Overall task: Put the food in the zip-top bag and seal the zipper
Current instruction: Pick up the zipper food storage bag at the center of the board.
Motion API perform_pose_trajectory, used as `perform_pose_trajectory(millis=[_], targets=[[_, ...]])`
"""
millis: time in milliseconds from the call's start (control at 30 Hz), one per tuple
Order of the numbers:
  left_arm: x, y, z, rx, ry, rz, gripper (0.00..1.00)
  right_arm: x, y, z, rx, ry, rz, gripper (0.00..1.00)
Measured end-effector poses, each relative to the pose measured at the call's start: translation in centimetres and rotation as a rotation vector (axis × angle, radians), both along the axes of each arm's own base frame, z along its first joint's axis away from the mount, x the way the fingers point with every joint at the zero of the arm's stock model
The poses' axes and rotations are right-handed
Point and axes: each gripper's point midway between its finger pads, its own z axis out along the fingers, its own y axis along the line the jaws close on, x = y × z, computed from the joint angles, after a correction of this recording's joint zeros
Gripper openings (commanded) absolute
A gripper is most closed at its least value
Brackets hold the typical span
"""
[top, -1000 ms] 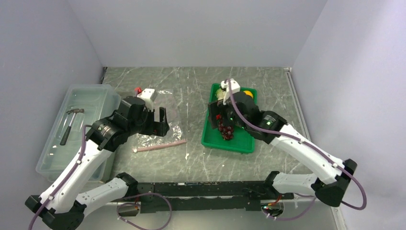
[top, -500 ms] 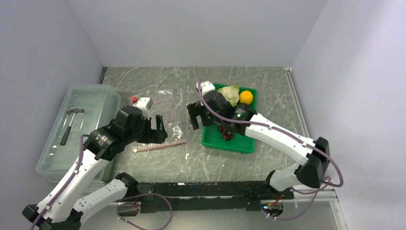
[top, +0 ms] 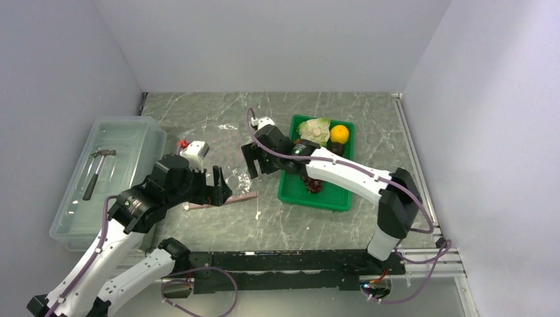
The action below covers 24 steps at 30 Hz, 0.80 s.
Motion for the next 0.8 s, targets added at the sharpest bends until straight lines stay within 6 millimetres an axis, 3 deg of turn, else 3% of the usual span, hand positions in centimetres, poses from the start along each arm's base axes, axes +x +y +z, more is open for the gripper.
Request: perform_pose_trajectory(millis=[267,533,800], targets=[[-0.6,-0.1,0.8,-0.031,-0.056,-0.037,0.99,0.5,1.7,-5.3,-0.048,0.089,-0.009,0.79],[-0.7,0.0,1.5,-0.053,-0.094,-0.042,0.99,1.4,3.6,-8.3,-0.057,0.13,-0.017,0.7],[-0.7,-0.1,1.5,-0.056,-0.097,-0.043,0.99,1.5,4.2,-10.9,-0.07,0.184,-0.023,0.65]])
